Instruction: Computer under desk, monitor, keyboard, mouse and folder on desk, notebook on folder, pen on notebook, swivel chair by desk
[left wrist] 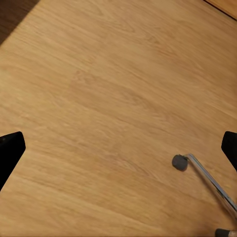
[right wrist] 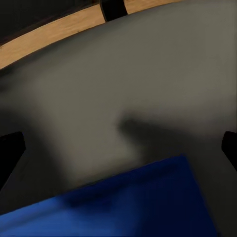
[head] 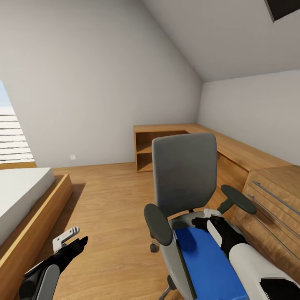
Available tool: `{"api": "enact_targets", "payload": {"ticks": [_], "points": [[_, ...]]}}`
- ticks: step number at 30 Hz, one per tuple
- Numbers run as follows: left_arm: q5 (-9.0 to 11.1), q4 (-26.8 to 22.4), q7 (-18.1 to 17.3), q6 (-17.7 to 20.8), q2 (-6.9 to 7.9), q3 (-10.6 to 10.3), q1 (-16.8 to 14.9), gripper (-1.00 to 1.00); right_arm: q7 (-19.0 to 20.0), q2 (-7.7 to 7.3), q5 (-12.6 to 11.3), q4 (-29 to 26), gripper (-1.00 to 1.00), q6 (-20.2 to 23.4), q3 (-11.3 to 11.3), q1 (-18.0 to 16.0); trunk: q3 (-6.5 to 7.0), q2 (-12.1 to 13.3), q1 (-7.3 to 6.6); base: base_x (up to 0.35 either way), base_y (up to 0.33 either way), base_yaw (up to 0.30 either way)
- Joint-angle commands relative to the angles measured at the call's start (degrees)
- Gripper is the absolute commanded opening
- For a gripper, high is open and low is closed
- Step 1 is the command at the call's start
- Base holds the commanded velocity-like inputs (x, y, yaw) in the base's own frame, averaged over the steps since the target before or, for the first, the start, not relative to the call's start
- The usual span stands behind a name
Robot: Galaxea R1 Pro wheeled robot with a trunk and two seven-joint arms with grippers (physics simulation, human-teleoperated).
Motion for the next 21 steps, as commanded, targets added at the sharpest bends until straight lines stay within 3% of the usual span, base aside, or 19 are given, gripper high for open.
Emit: {"api": "enact_targets", "payload": {"ticks": [1, 21], "points": [[0.6, -0.1, 0.5, 0.2, -0.04, 0.1, 0.0, 1.00, -0.4, -0.03, -0.6, -0.1, 1.00, 0.2, 0.2, 0.0, -0.24, -0.4, 0.22, 0.000, 0.000, 0.000], [0.6, -0.1, 0.5, 0.2, -0.06, 0.1, 0.0, 1.00, -0.4, -0.11, -0.6, -0.1, 1.00, 0.1, 0.2, 0.0, -1.68, -3.7, 1.97, 0.000, 0.000, 0.000]]}}
